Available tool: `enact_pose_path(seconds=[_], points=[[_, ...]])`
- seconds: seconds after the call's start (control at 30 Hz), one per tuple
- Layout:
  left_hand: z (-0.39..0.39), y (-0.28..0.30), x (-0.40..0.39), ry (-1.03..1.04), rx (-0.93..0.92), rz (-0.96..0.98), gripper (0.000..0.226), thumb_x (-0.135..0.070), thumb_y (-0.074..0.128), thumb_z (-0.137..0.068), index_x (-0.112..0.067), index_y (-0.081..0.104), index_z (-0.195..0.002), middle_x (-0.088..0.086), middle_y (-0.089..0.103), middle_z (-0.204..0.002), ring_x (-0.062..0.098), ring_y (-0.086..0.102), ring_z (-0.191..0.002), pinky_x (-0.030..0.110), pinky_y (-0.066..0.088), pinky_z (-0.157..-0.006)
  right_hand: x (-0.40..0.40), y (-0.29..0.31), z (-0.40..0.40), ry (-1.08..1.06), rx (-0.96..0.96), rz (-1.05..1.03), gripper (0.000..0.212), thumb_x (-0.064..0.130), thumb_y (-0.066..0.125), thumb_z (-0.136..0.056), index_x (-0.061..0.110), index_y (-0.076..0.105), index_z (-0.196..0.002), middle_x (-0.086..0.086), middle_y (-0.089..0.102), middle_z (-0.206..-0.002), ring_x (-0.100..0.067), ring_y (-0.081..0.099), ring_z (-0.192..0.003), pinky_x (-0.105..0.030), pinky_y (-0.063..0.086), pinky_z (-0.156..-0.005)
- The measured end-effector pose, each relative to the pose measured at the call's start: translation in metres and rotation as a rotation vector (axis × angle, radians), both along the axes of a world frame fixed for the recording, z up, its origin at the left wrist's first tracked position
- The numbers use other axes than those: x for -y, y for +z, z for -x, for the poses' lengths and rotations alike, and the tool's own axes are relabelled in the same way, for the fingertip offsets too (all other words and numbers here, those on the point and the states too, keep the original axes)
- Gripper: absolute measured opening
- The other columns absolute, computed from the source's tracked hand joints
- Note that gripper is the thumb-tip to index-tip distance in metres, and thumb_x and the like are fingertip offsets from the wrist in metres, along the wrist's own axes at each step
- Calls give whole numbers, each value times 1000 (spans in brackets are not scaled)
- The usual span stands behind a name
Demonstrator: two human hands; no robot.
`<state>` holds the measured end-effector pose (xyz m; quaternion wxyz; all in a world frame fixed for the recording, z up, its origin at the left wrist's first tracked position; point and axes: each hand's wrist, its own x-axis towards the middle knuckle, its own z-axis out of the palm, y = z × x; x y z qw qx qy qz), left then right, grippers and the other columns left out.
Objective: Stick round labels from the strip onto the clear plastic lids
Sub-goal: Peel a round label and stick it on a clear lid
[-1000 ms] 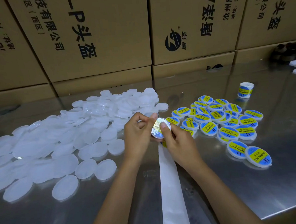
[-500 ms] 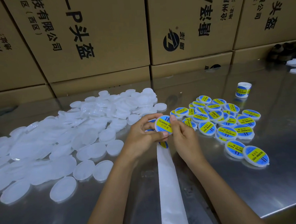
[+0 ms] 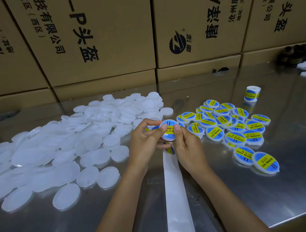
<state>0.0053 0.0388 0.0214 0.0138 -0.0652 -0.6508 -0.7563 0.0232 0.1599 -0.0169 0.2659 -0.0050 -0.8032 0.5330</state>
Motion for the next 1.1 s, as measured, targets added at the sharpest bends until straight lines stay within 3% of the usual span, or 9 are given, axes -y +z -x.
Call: enact_pose_path(seconds=[0.07,0.17,0.27,0.37,0.53,0.67,0.8,0.93,1.1], points=[[0,-1,0,2,-15,34,19,-17,72,-93,-2,62,-99,19,75,-79,27,76,-70,32,60,-54,0,0,-1,-13,0,16,41,49,30,-100,24,56,-80,8,61,-67,-13,57,-69,-34,46,-66],[1,-2,2,-32,-65,113,20,-19,71,-93,-4,57,-94,16,76,-80,27,75,-70,37,61,-54,-2,1,-2,-39,-3,-16,48,57,24,-93,26,51,-69,7,57,-61,-15,55,-63,-31,41,-60],[3,-3,3,-107,-54,179,31,-11,79,-86,-9,51,-98,14,73,-81,28,71,-61,39,60,-51,-4,-1,0,-83,9,-55,52,49,27,-100,20,45,-62,2,50,-55,-20,47,-57,-32,34,-56],[3,-5,-1,-162,-47,211,47,-5,82,-81,-8,42,-106,6,72,-77,26,64,-51,38,59,-49,-7,-2,3,-92,15,-34,49,41,34,-105,19,46,-62,5,49,-51,-11,45,-53,-30,34,-55],[3,-5,3,-87,-124,220,39,-11,78,-87,-7,42,-100,10,72,-68,30,67,-49,44,61,-54,-5,1,0,-1,18,100,45,44,39,-103,16,55,-71,3,54,-58,-9,48,-59,-33,41,-63],[2,-1,4,5,-128,140,27,-13,70,-94,-6,44,-94,18,72,-68,31,69,-51,33,58,-47,1,4,-3,87,21,45,51,56,55,-92,7,50,-77,9,44,-56,-7,40,-55,-28,38,-57],[2,0,3,68,-114,98,27,-21,66,-97,-7,45,-88,20,71,-64,33,69,-49,32,56,-44,3,3,-3,128,-9,15,46,45,60,-94,0,56,-86,-7,52,-63,-9,42,-57,-37,41,-59],[4,-1,2,54,-97,125,29,-26,64,-99,-9,44,-88,24,65,-57,29,64,-42,31,54,-42,5,2,-5,76,-10,-31,39,37,46,-103,20,40,-69,12,45,-50,-10,38,-50,-29,30,-54],[4,-1,3,6,-50,135,32,-28,67,-96,-5,46,-95,18,65,-55,29,63,-41,30,53,-41,2,4,-6,35,-13,-109,39,35,38,-105,24,36,-68,8,41,-49,-12,38,-51,-39,34,-57]])
